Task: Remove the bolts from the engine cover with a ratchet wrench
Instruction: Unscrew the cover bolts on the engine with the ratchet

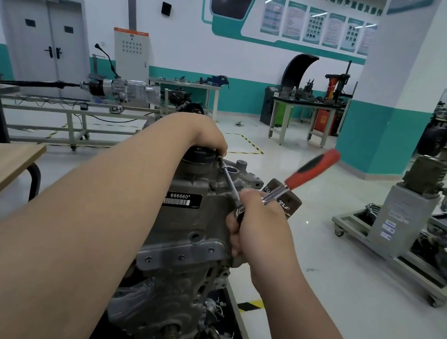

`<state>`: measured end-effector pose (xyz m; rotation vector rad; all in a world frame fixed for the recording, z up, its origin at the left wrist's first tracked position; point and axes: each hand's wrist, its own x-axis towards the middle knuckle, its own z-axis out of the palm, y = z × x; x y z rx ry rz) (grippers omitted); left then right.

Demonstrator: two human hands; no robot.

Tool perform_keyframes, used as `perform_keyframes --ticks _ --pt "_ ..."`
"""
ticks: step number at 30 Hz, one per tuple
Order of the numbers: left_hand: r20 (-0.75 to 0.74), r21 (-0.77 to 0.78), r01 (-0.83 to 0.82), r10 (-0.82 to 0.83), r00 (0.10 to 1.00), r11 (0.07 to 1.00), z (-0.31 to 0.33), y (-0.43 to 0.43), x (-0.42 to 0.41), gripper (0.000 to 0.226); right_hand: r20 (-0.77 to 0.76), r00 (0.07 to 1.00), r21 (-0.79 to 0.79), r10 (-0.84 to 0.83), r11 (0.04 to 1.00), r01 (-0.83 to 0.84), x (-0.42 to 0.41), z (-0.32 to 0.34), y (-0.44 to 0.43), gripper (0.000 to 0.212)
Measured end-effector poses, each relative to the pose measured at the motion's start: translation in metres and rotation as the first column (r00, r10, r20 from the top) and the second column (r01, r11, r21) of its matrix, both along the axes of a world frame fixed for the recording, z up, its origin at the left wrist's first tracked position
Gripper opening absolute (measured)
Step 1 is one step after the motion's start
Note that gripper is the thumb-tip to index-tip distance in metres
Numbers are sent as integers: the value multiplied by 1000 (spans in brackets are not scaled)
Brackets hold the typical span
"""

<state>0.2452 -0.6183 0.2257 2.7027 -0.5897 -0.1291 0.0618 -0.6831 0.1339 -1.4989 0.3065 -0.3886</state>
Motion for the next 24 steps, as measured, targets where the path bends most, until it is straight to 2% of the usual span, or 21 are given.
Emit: perform_keyframes --ticks 2,4,5,6,8,10,11,13,15,17,19,21,24 --pt "2 -12 -6 6 1000 1000 -1 1 -1 21 22 999 -298 -42 953 47 -1 2 1 5" --pt "-36 -47 21 -23 999 999 -2 1 0 23 26 996 -648 -91 757 86 -3 4 1 9" --pt "-57 -59 47 -50 997 997 -2 1 -1 24 27 995 -757 -100 648 85 -3 6 2 13" --pt "-68 -56 77 -81 994 995 -2 0 -2 19 34 994 -820 -107 566 89 -3 8 4 16" --pt "-63 -23 109 -111 992 994 -1 -3 -3 16 54 991 -874 -121 474 106 -2 11 6 22" --pt "-64 -5 120 -120 991 993 -1 -3 -2 19 55 992 -878 -115 467 103 -1 12 5 21" --pt "-77 -11 125 -125 989 992 -1 -3 -2 14 41 994 -861 -101 502 87 0 12 4 17" --pt "-78 -46 91 -94 992 995 -1 0 -2 20 27 998 -740 -56 670 58 2 10 3 9" --pt "-51 -49 23 -26 998 999 -1 3 -4 27 55 998 -489 -30 870 53 3 6 3 4" --pt "-32 -34 -3 2 999 999 0 3 -3 26 58 998 -209 -15 978 27 4 3 6 4" --pt "-20 -24 -4 3 1000 1000 0 2 -3 26 64 998 33 24 999 -26 2 1 11 5" --pt "-6 -22 -3 3 1000 1000 -1 2 -3 26 93 994 205 57 976 -75 2 0 18 9" --pt "-3 -25 -4 4 1000 1000 -1 2 -4 25 161 983 486 92 859 -160 1 0 26 16"
